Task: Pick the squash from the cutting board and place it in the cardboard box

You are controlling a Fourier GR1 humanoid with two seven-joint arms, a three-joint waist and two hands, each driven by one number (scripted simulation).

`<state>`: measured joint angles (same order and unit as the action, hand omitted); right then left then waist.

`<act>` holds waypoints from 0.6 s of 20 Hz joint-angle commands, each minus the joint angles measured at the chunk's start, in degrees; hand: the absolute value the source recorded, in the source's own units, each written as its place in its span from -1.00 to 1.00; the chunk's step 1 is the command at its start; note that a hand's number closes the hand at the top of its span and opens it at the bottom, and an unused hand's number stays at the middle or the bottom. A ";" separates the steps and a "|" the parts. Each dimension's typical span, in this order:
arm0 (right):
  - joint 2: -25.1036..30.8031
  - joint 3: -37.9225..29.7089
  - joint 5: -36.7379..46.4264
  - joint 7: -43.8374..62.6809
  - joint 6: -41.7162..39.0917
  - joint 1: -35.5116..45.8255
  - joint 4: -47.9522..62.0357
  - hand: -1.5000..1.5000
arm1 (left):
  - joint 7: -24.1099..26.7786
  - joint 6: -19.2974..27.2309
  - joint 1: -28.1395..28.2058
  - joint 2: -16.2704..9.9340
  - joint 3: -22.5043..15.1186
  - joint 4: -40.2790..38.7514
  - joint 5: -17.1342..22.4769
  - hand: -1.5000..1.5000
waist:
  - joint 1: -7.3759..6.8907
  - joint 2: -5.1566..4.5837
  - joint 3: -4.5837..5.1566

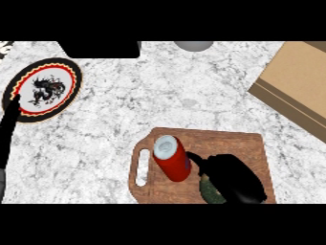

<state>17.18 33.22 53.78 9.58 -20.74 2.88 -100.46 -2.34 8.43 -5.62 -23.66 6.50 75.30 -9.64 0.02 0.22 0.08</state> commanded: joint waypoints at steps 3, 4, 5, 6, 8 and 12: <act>-1.38 1.57 8.05 -2.14 8.71 -1.13 1.74 1.00 | -1.77 0.15 -1.24 0.12 1.04 0.27 -1.91 0.00 | 0.05 -0.17 -0.09; -4.10 1.80 9.38 -1.92 11.36 1.36 4.78 1.00 | -1.64 0.23 1.28 2.53 -0.56 2.71 -1.32 0.00 | -0.22 -0.17 -0.10; -2.10 0.48 10.29 -3.51 12.56 0.98 4.77 1.00 | 0.52 -1.04 -0.04 0.32 2.07 -0.57 -0.44 0.00 | -0.07 -0.20 -0.08; -0.01 -1.55 8.89 -2.02 8.72 0.15 -2.04 1.00 | 1.66 -0.94 1.18 0.30 2.15 -0.24 -0.91 0.00 | 0.05 -0.15 -0.07; 8.68 -12.35 3.11 -10.96 13.64 0.17 0.77 1.00 | -0.91 -0.27 -0.26 1.03 0.76 0.17 -1.58 0.00 | 0.53 -0.26 -0.14; 18.62 -29.76 -4.92 -15.23 13.46 1.52 9.81 1.00 | -0.31 0.02 1.23 0.65 2.11 0.98 -0.39 0.00 | 2.03 -1.25 -0.72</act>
<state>28.08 15.54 53.84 -1.33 -8.45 3.75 -95.82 -2.52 8.24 -4.60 -22.75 7.98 75.93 -10.31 1.12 -0.33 -0.24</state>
